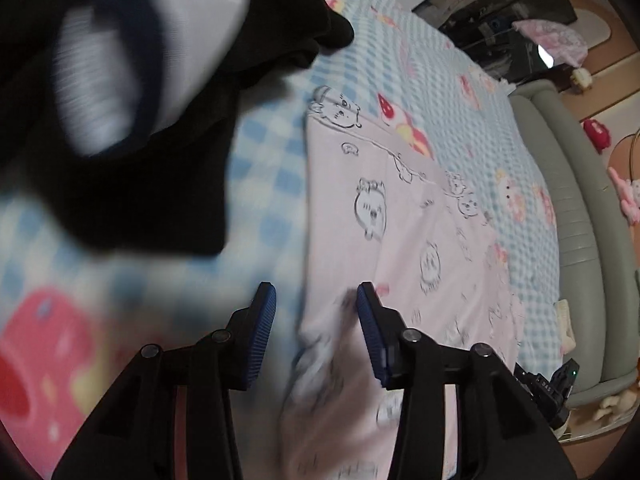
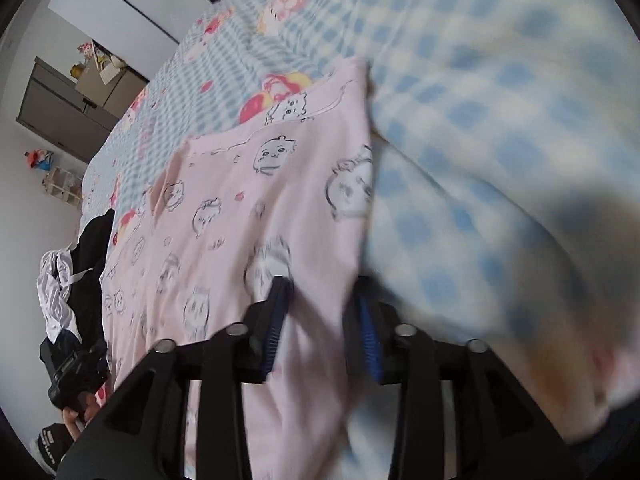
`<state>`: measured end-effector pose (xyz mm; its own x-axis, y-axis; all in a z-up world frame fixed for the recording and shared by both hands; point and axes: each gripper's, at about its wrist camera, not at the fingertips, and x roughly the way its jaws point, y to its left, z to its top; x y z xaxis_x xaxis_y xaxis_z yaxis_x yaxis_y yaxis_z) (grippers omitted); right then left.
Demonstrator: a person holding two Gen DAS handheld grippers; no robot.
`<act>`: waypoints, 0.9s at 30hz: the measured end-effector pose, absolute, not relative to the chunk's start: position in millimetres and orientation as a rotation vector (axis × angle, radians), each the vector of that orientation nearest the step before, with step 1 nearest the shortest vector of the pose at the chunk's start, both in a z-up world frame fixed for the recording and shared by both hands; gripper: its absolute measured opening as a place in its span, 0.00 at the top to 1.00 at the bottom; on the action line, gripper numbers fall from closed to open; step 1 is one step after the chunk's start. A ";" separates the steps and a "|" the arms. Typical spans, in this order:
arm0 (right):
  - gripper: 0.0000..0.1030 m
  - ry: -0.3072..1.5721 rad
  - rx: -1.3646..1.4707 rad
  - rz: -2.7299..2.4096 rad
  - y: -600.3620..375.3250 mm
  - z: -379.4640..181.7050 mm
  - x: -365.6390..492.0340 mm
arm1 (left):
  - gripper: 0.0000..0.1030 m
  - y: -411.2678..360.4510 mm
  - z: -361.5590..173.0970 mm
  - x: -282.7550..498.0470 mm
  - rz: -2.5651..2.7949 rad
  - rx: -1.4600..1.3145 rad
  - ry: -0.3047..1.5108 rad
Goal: Fold clothes
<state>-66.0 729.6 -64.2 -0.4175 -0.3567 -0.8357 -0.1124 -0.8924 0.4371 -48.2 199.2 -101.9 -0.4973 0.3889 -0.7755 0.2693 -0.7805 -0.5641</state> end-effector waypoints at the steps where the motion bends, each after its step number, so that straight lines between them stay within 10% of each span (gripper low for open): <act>1: 0.67 -0.634 1.612 -2.434 725.9 -66.1 -71.2 | 0.78 201.6 -103.8 -54.2 2.450 -1.547 -0.995; 2: 0.81 -0.611 1.621 -2.431 722.3 -68.0 -76.4 | 0.95 204.8 -101.1 -57.0 2.469 -1.555 -0.952; 8: 0.98 -0.459 1.584 -2.539 717.0 -50.9 -88.3 | 0.98 187.5 -73.6 -59.2 2.704 -1.554 -0.717; 13: 0.98 -0.398 1.721 -2.562 729.6 -68.2 -98.7 | 0.96 165.5 -80.9 -51.7 2.656 -1.667 -0.767; 17: 0.87 -0.484 1.568 -2.628 738.3 -38.4 -73.1 | 0.52 192.4 -46.6 -21.2 2.591 -1.483 -0.730; 21: 0.64 -0.613 1.536 -2.492 730.9 -33.7 -38.7 | 0.54 231.4 -44.5 9.4 2.480 -1.422 -0.789; 27: 0.71 -0.732 1.651 -2.365 723.6 -81.9 -4.3 | 0.62 303.9 -58.6 24.5 2.407 -1.467 -0.617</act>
<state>-4.3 723.6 -81.9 -0.3748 -0.4024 -0.8352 -0.1399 -0.8660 0.4801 24.5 303.9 -58.6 -0.4591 0.4249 -0.7802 0.0031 -0.8774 -0.4797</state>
